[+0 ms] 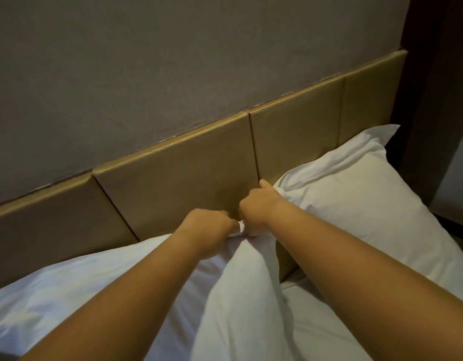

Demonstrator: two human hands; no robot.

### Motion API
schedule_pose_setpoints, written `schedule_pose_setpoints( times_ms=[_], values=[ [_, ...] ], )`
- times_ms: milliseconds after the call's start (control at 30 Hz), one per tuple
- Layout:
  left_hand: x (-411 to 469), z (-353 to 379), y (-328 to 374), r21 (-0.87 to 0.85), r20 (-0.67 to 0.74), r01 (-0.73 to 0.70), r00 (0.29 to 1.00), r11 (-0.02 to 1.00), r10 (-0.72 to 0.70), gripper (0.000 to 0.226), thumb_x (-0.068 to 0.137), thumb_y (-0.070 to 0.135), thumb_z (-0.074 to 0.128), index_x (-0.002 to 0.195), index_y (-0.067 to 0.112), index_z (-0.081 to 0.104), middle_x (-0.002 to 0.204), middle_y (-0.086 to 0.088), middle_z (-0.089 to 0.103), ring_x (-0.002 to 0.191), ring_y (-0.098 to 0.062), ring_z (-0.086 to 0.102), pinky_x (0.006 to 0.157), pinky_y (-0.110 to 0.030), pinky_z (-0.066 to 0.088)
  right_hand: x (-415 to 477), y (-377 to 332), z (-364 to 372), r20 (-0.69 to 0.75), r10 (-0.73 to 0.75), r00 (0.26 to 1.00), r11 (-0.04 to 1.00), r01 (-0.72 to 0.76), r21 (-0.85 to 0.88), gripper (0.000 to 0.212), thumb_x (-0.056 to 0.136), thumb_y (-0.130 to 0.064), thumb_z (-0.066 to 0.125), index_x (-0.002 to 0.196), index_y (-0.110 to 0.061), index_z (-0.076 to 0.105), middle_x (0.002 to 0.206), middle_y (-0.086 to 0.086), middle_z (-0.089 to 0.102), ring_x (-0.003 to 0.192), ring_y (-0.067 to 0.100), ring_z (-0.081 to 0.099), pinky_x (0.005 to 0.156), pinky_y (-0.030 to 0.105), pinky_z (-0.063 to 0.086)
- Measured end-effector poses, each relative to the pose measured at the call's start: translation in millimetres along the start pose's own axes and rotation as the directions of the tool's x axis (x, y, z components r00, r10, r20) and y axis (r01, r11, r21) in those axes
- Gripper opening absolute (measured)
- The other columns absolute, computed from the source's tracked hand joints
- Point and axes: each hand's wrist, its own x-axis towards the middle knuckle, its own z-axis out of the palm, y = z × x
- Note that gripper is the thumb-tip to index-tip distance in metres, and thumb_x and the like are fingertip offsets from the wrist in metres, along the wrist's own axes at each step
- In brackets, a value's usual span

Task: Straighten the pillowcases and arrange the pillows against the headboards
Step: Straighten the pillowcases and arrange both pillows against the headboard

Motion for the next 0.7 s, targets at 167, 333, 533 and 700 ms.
schedule_pose_setpoints(
  times_ms=[167, 333, 533, 700],
  values=[
    [2.6, -11.0, -10.1, -0.072, -0.234, 0.31, 0.919, 0.948, -0.319, 0.027, 0.095, 0.026, 0.052, 0.122, 0.027, 0.055, 0.103, 0.0, 0.053, 0.085, -0.022, 0.061, 0.063, -0.031, 0.043, 5.8, 18.4, -23.4, -0.392, 0.136, 0.91, 0.988, -0.095, 0.123, 0.022, 0.092, -0.017, 0.049, 0.112, -0.018, 0.059, 0.116, 0.005, 0.06, 0.113, 0.026, 0.051, 0.095, 0.038, 0.032],
    [9.2, -14.2, 2.9, -0.168, -0.29, 0.465, 0.82, 0.869, -0.494, 0.027, 0.092, 0.025, 0.06, 0.116, 0.017, 0.051, 0.117, -0.005, 0.042, 0.072, -0.015, 0.048, 0.054, -0.027, 0.041, 9.8, 35.9, -17.3, -0.494, 0.358, 0.792, 0.923, -0.223, 0.313, 0.039, 0.085, -0.01, 0.062, 0.121, -0.018, 0.05, 0.123, 0.007, 0.05, 0.112, 0.027, 0.046, 0.089, 0.037, 0.037],
    [38.1, -16.4, 42.5, -0.194, -0.376, 0.308, 0.854, 0.932, -0.36, 0.025, 0.096, 0.029, 0.045, 0.118, 0.019, 0.051, 0.123, -0.003, 0.047, 0.084, -0.016, 0.053, 0.059, -0.025, 0.04, -10.7, 75.7, 22.2, -0.242, 0.485, 0.84, 0.845, -0.378, 0.379, 0.037, 0.087, -0.02, 0.065, 0.121, -0.019, 0.05, 0.118, 0.008, 0.058, 0.107, 0.026, 0.053, 0.09, 0.037, 0.044],
    [59.5, -6.4, 65.8, -0.196, -0.301, 0.237, 0.909, 0.952, -0.289, 0.044, 0.099, 0.04, 0.04, 0.14, 0.022, 0.038, 0.14, -0.005, 0.045, 0.115, -0.022, 0.056, 0.091, -0.033, 0.048, -5.2, 82.2, 50.4, 0.015, 0.448, 0.894, 0.733, -0.377, 0.565, 0.036, 0.097, -0.015, 0.044, 0.133, -0.016, 0.043, 0.116, 0.016, 0.061, 0.102, 0.034, 0.061, 0.084, 0.043, 0.051]
  ],
)
